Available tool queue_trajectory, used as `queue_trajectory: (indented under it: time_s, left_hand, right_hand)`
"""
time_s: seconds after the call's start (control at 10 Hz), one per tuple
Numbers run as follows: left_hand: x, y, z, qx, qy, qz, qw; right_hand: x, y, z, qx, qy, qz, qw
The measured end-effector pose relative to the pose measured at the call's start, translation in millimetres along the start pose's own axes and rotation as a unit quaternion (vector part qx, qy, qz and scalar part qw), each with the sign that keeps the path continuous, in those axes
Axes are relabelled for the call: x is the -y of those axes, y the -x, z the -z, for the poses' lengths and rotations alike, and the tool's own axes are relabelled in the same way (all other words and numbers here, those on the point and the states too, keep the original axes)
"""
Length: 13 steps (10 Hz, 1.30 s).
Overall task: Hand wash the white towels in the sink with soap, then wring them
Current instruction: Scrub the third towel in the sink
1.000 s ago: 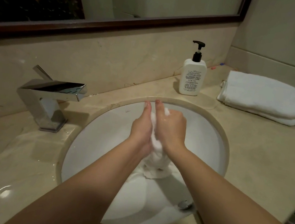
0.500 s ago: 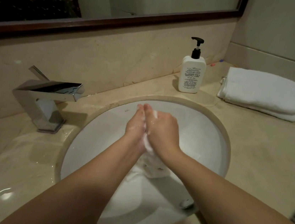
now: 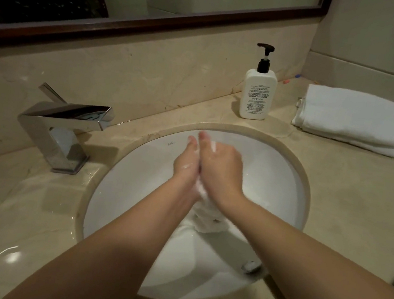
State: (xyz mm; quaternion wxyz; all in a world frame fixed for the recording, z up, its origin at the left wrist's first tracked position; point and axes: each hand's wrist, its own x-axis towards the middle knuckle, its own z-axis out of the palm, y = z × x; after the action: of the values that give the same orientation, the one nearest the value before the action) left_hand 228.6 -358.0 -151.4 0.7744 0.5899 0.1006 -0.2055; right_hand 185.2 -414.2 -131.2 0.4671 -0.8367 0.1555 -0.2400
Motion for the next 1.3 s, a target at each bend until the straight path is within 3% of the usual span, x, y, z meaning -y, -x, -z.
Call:
queue_trajectory:
  time_s: [0.1,0.2,0.4,0.5,0.6,0.7,0.8,0.9,1.0,1.1,1.2,1.3]
  left_hand:
    - [-5.2,8.7,-0.2,0.033,0.062,0.038,0.997]
    - [-7.6,13.4,-12.2,0.065,0.1,0.058,0.991]
    - [-12.0,21.5,-4.5,0.024,0.114,0.057,0.992]
    - [-15.3,26.0,-9.2,0.036,0.112,0.077,0.99]
    - [-10.3,22.8,-8.1,0.027,0.13,0.053,0.99]
    - [-12.2,25.6,-6.7,0.035,0.145,0.067,0.986]
    - [-16.2,30.9,-6.8,0.015,0.092,0.084,0.992]
    - [-14.8,30.1,-4.6,-0.001,0.046,0.045,0.998]
    - [-19.6,42.8,-7.7,-0.005,0.122,0.063,0.99]
    - [-17.9,33.9,-11.0,-0.009,0.102,0.083,0.991]
    - [-7.2,21.3,-9.9,0.025,0.162,0.076,0.984]
    - [-7.6,22.3,-7.9,0.038,0.176,0.064,0.982]
  right_hand:
    - [2.0,4.0,-0.1,0.011,0.018,0.009,1.0]
    - [0.9,-15.0,8.4,-0.034,0.012,-0.064,0.997]
    - [2.2,0.6,0.0,0.027,0.035,0.008,0.999]
    - [-0.9,-14.6,8.8,-0.016,0.014,-0.058,0.998]
    - [2.3,1.5,3.1,0.052,0.017,0.003,0.999]
    - [0.1,1.6,1.2,0.053,0.021,0.007,0.998]
    - [-3.7,-15.7,10.7,-0.012,0.019,-0.052,0.998]
    - [-3.7,-3.4,2.4,0.034,0.022,-0.016,0.999]
    - [-3.2,-3.5,3.4,0.043,0.019,-0.024,0.999]
    - [-5.5,-16.2,9.8,0.001,0.015,-0.069,0.997]
    - [-2.5,2.2,1.4,0.056,0.027,0.008,0.998]
    - [-2.4,2.4,1.0,0.049,0.025,0.006,0.998]
